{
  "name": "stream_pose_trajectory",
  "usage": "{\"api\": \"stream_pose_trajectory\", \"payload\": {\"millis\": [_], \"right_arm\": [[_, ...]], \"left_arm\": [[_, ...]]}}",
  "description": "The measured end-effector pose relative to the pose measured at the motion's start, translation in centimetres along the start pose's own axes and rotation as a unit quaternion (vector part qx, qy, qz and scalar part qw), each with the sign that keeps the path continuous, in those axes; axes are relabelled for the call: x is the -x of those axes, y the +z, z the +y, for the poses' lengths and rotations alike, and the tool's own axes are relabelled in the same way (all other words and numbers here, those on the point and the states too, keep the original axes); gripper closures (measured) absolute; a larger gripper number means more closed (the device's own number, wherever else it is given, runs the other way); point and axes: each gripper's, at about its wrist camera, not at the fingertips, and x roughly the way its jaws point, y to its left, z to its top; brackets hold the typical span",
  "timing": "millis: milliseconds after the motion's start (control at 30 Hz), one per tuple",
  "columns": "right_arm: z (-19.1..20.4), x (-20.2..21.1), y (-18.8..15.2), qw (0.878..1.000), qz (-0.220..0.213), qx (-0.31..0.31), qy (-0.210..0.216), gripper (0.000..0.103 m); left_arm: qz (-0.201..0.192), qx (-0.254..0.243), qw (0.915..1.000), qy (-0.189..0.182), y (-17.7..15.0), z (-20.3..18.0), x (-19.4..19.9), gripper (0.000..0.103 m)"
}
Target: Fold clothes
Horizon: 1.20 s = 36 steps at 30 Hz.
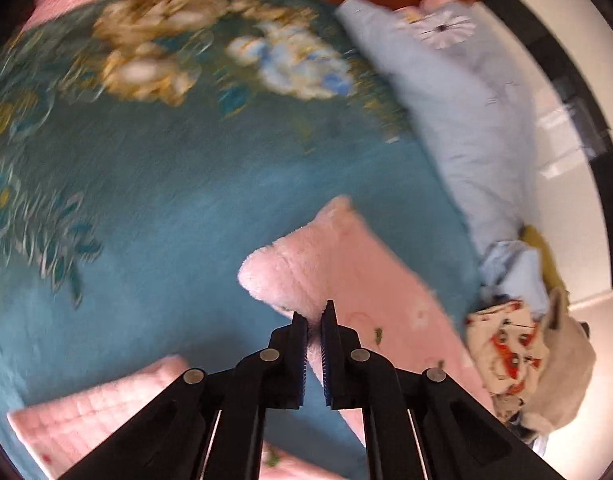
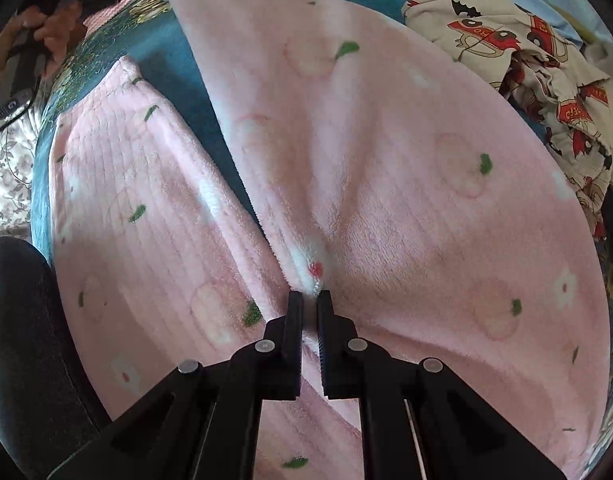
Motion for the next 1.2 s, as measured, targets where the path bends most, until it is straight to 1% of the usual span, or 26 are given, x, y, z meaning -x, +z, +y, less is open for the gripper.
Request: {"api": "stream_pose_trajectory", "payload": {"millis": [33, 100, 167, 267, 333, 367, 400, 433, 500, 567, 600, 633, 667, 700, 733, 767, 800, 867, 900, 967, 1033, 1133, 1200], "right_arm": [[0.0, -0.1, 0.0, 1.0, 0.0, 0.0, 0.0, 0.095], [-0.1, -0.3, -0.1, 1.0, -0.001, -0.01, 0.003, 0.095], [-0.1, -0.5, 0.0, 1.0, 0.0, -0.017, 0.004, 0.094], [0.2, -0.9, 0.2, 1.0, 0.004, -0.017, -0.002, 0.093], [0.4, -1.0, 0.3, 1.0, 0.006, -0.014, -0.007, 0.093], [0.5, -1.1, 0.4, 1.0, 0.006, -0.015, -0.009, 0.093], [0.6, -1.2, 0.4, 1.0, 0.006, -0.015, -0.011, 0.093], [0.7, -1.2, 0.4, 1.0, 0.007, -0.016, -0.011, 0.093], [0.8, -1.2, 0.4, 1.0, 0.006, -0.018, -0.012, 0.092], [0.9, -0.6, 0.4, 1.0, -0.004, -0.017, -0.006, 0.09], [0.9, -0.3, 0.3, 1.0, -0.008, -0.016, -0.003, 0.084], [0.9, 0.0, 0.3, 1.0, -0.013, -0.015, 0.0, 0.073], [0.8, 0.3, 0.2, 1.0, -0.02, -0.019, 0.005, 0.065], [0.2, 0.9, 0.0, 0.999, -0.032, -0.036, 0.017, 0.052], [-0.5, 1.3, -0.2, 0.997, -0.04, -0.057, 0.025, 0.047], [-1.4, 1.7, -0.5, 0.995, -0.047, -0.08, 0.029, 0.047], [-2.6, 1.9, -0.9, 0.993, -0.051, -0.103, 0.031, 0.047], [-4.1, 2.0, 0.1, 0.988, -0.048, -0.145, 0.033, 0.047], [-4.8, 2.1, 0.3, 0.985, -0.047, -0.164, 0.035, 0.047], [-5.8, 2.6, -0.4, 0.979, -0.048, -0.193, 0.043, 0.047], [-6.1, 3.0, -1.3, 0.976, -0.049, -0.208, 0.047, 0.047], [-5.8, 3.6, -2.2, 0.974, -0.047, -0.216, 0.047, 0.047], [-6.6, 5.0, -4.4, 0.974, -0.046, -0.218, 0.049, 0.047]], "left_arm": [[0.0, 0.01, 1.0, -0.001, -0.4, 0.9, -0.2, 0.097], [-0.001, 0.009, 0.9999, -0.004, -0.6, 1.2, -0.1, 0.096], [0.0, 0.0, 1.0, 0.001, -0.2, 0.7, 0.2, 0.093], [-0.001, -0.007, 0.9999, -0.011, 0.5, -0.1, 1.2, 0.092], [-0.006, -0.006, 0.9998, -0.019, 0.7, -0.3, 2.2, 0.088], [-0.011, -0.006, 0.9997, -0.021, 0.7, -0.3, 2.7, 0.082], [-0.013, -0.007, 0.9997, -0.017, 0.6, -0.3, 3.2, 0.071], [-0.015, -0.007, 0.9998, -0.008, 0.5, -0.2, 3.7, 0.067], [-0.025, -0.002, 0.9997, 0.003, 0.0, 0.4, 5.0, 0.065], [-0.052, 0.011, 0.9986, 0.005, -1.3, 1.8, 7.4, 0.064], [-0.067, 0.02, 0.9975, 0.014, -2.0, 2.7, 8.6, 0.06], [-0.082, 0.03, 0.9959, 0.024, -2.7, 3.6, 9.7, 0.059], [-0.097, 0.04, 0.9938, 0.035, -3.5, 4.6, 10.8, 0.058], [-0.11, 0.053, 0.9913, 0.05, -4.4, 5.6, 11.7, 0.056], [-0.119, 0.072, 0.9882, 0.064, -5.2, 6.8, 12.4, 0.055], [-0.124, 0.094, 0.9853, 0.071, -6.0, 7.9, 12.9, 0.053], [-0.122, 0.113, 0.9835, 0.071, -6.9, 9.0, 13.1, 0.052], [-0.113, 0.145, 0.9806, 0.069, -8.6, 11.0, 13.2, 0.052], [-0.105, 0.156, 0.9796, 0.07, -9.3, 11.8, 13.0, 0.051], [-0.086, 0.168, 0.9792, 0.074, -10.5, 12.8, 12.2, 0.05], [-0.062, 0.179, 0.979, 0.077, -11.4, 13.4, 11.2, 0.049], [-0.048, 0.192, 0.9789, 0.052, -11.8, 13.5, 10.5, 0.049], [-0.034, 0.19, 0.9798, 0.054, -11.9, 13.2, 9.8, 0.05]]}}
